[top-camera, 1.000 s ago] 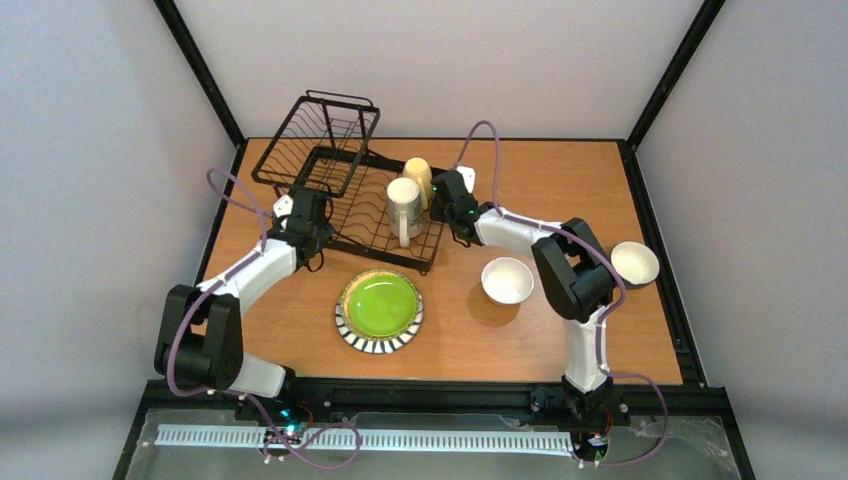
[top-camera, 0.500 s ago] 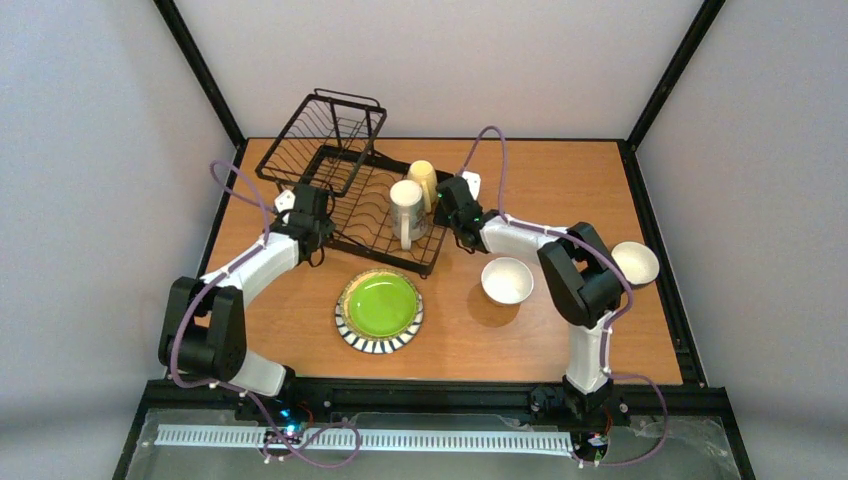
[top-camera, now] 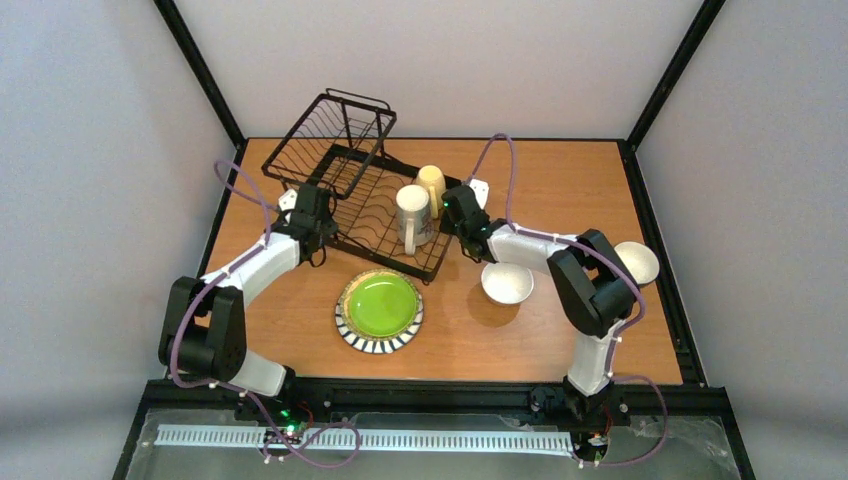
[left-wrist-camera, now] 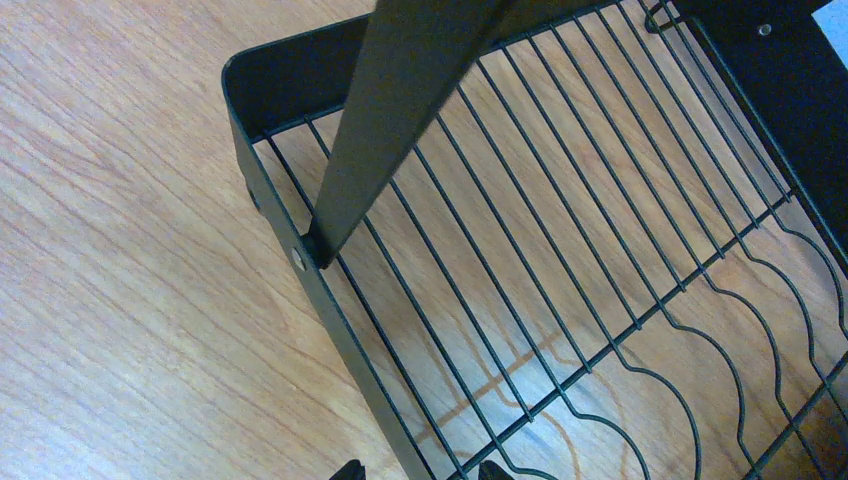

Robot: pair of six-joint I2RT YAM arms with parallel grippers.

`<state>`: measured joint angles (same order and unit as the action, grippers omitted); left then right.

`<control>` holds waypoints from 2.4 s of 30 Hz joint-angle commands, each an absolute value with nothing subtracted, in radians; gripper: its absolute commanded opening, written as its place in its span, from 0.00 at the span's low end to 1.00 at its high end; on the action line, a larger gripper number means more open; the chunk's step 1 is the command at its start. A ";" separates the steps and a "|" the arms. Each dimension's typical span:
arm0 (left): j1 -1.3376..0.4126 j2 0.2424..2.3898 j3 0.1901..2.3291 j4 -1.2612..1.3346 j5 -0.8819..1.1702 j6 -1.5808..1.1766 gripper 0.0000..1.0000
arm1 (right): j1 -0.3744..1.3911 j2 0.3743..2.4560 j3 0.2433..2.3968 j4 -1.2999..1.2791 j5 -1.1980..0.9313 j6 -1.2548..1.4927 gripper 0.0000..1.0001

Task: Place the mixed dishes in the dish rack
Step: Move the dish rack to the center of the board.

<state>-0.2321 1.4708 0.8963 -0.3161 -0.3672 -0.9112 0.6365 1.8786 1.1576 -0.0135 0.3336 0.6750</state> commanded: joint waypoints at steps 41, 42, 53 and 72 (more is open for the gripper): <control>-0.327 1.647 1.122 -0.274 -0.217 -0.776 0.64 | 0.675 1.544 0.802 -0.127 0.286 0.700 0.02; -0.327 1.646 1.120 -0.276 -0.219 -0.778 0.64 | 0.675 1.542 0.802 -0.130 0.287 0.700 0.02; -0.327 1.547 1.080 -0.311 -0.251 -0.776 0.67 | 0.675 1.520 0.820 -0.154 0.314 0.684 0.28; -0.359 1.194 1.003 -0.452 -0.167 -0.681 0.70 | 0.674 1.483 0.890 -0.178 0.374 0.660 0.60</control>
<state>-0.3481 1.2530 1.0161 -0.3912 -0.2031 -0.7368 0.6701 1.5169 0.8509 -0.1562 0.3359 0.6701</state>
